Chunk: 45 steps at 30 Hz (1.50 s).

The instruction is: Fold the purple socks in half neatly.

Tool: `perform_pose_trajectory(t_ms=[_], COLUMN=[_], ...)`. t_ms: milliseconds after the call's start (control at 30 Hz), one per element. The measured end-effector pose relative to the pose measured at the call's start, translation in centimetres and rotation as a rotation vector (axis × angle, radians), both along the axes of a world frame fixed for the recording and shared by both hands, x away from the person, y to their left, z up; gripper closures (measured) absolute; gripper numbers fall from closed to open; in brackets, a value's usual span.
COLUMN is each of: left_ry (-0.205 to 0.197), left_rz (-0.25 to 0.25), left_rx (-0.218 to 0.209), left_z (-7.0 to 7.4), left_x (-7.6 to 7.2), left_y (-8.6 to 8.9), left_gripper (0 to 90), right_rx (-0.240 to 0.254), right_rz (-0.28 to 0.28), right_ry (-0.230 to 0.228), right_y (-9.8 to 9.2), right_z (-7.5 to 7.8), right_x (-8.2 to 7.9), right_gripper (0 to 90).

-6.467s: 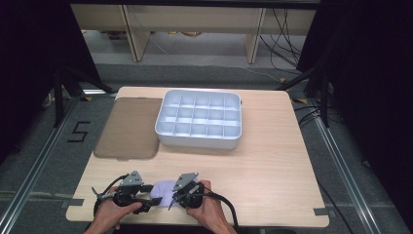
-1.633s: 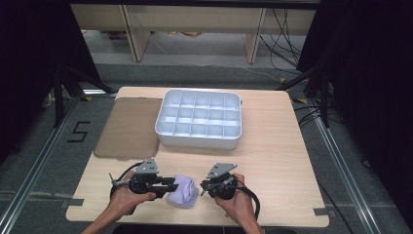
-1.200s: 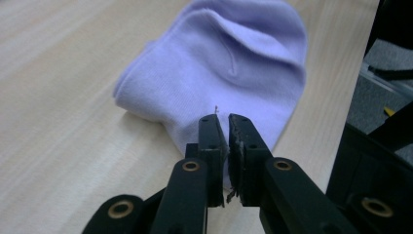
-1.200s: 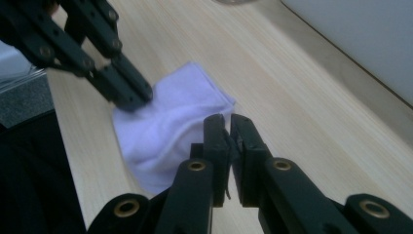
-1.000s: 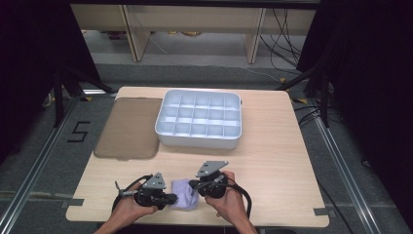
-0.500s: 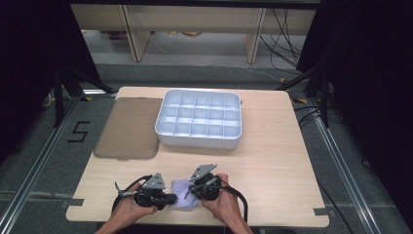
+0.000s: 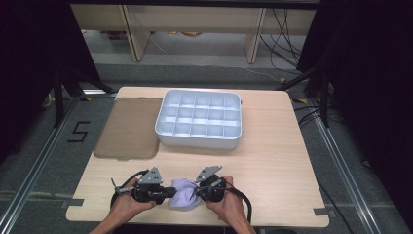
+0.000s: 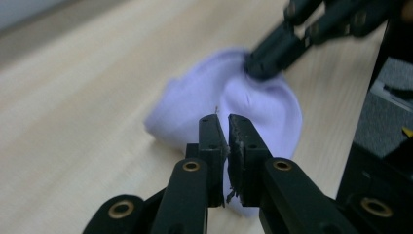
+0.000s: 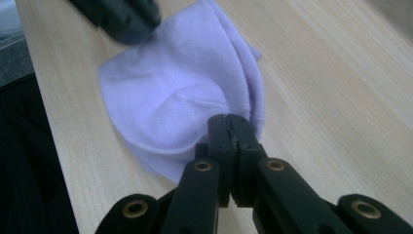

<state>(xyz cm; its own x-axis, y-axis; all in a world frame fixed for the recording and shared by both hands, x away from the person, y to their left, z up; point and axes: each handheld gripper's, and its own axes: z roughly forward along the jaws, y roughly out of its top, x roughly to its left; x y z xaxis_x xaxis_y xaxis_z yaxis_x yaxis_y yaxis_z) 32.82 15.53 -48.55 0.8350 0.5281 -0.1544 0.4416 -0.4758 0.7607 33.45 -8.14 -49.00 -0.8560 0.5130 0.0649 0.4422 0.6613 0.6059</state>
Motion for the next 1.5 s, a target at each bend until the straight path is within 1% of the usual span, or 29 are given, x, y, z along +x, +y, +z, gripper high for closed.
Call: perform_pose_trajectory(t_ms=[67, 100, 133, 167, 200, 267, 300, 400, 433, 533, 567, 600, 633, 700, 767, 800, 833, 867, 967, 1000, 1033, 1067, 1100, 1233, 1267, 1300, 1367, 1433, 1500], left_ry=[0.006, -0.010, -0.008, -0.008, -0.013, 0.005, 0.007, 0.033, 0.021, 0.019, 0.014, 0.007, 0.008, 0.000, -0.004, -0.017, -0.017, -0.003, 0.028, 0.027, 0.047, 0.048, 0.048, 0.042, 0.046, 0.032, 0.029, 0.034, 0.073], left_rz=[0.011, 0.004, 0.007, 0.007, 0.020, 0.030, 0.020, 0.048, 0.023, 0.030, 0.038, 0.022, 0.041, 0.042, 0.033, -0.001, -0.001, 0.003, -0.030, -0.049, -0.043, -0.055, -0.055, -0.051, -0.035, -0.048, -0.028, -0.014, 0.027], left_rx=[-0.001, 0.010, 0.039, 0.039, 0.073, 0.070, 0.103, 0.079, 0.100, 0.102, 0.089, 0.083, 0.067, 0.048, 0.033, 0.049, 0.049, 0.031, 0.030, 0.034, 0.031, 0.064, 0.064, 0.069, 0.064, 0.062, 0.048, 0.043, 0.022], left_z=[0.1, 0.1, -0.4, -0.4, -1.2, -1.5, -1.8, -2.3, -2.1, -2.1, -1.9, -1.6, -1.3, -1.1, -0.7, -0.5, -0.5, -0.7, -1.1, -1.3, -1.5, -1.7, -1.7, -2.0, -1.9, -1.6, -1.1, -0.8, -0.7], left_x=[0.2, 0.5, 1.0, 1.0, 1.8, 2.1, 2.3, 2.5, 2.5, 2.4, 2.4, 2.4, 2.2, 2.0, 1.5, 1.0, 1.0, 0.5, -0.5, -0.8, -1.2, -1.5, -1.5, -1.2, -1.2, -1.2, -1.2, -1.1, -1.2], left_y=[-0.2, -0.4, -0.8, -0.8, -0.8, -0.7, -0.4, -0.3, -0.2, -0.4, -0.3, -0.2, -0.3, -0.4, -0.5, -0.5, -0.5, -0.7, -0.8, -0.7, -0.8, -0.7, -0.7, -0.5, -0.5, -0.3, 0.0, 0.7, 1.3], left_gripper=[83.8, 83.8, 83.9, 84.0, 84.2, 84.5, 84.8, 85.3, 85.3, 84.9, 84.2, 84.0, 83.9, 83.9, 83.9, 83.7, 83.6, 83.7, 83.4, 83.4, 83.2, 83.1, 83.1, 82.0, 81.2, 81.2, 79.9, 77.1, 75.2], right_rx=[-0.006, -0.007, -0.009, -0.009, -0.015, -0.016, -0.017, -0.018, -0.018, -0.007, -0.002, 0.015, 0.017, 0.030, 0.032, 0.041, 0.042, 0.036, 0.038, 0.037, 0.036, 0.035, 0.035, 0.023, 0.016, 0.016, 0.026, 0.039, 0.032], right_rz=[-0.010, -0.011, -0.002, -0.002, -0.001, -0.001, -0.001, 0.005, 0.005, -0.003, -0.010, 0.020, -0.011, 0.004, 0.000, 0.000, 0.032, 0.018, 0.021, 0.054, 0.037, 0.060, 0.060, 0.048, 0.074, 0.074, 0.052, 0.057, 0.064], right_ry=[-0.006, -0.009, -0.014, -0.014, -0.010, -0.011, -0.012, -0.002, -0.002, -0.005, -0.013, -0.020, -0.028, -0.043, -0.031, -0.040, -0.051, -0.053, -0.047, -0.044, -0.041, -0.042, -0.042, -0.033, -0.038, -0.038, -0.031, -0.052, -0.053], right_y=[0.1, 0.1, 0.1, 0.1, 0.0, 0.0, 0.0, 0.1, 0.1, 0.0, -0.1, 0.0, 0.0, 0.1, 0.2, 0.6, 0.7, 0.8, 1.2, 1.2, 1.3, 1.4, 1.4, 1.5, 1.5, 1.5, 1.5, 1.5, 1.5], right_z=[0.0, -0.1, -0.1, -0.1, 0.0, 0.0, 0.0, -0.1, -0.1, 0.0, 0.4, 0.6, 1.0, 1.5, 1.7, 1.7, 1.7, 1.7, 1.6, 1.6, 1.6, 1.6, 1.6, 1.0, 0.8, 0.8, 1.1, 1.4, 1.8], right_x=[0.0, 0.0, 0.1, 0.1, 0.1, 0.1, 0.1, 0.1, 0.1, 0.2, 0.1, 0.2, 0.0, 0.0, -0.2, -0.3, -0.2, -0.3, -0.3, -0.2, -0.4, -0.3, -0.3, -0.3, -0.1, -0.1, -0.3, -0.4, -0.6], right_gripper=[89.7, 89.8, 89.7, 89.7, 89.7, 89.7, 89.7, 89.7, 89.7, 89.6, 89.3, 89.3, 89.3, 89.3, 89.4, 89.3, 89.3, 89.3, 89.3, 89.3, 89.3, 89.3, 89.3, 89.3, 89.3, 89.3, 89.3, 89.3, 89.3])
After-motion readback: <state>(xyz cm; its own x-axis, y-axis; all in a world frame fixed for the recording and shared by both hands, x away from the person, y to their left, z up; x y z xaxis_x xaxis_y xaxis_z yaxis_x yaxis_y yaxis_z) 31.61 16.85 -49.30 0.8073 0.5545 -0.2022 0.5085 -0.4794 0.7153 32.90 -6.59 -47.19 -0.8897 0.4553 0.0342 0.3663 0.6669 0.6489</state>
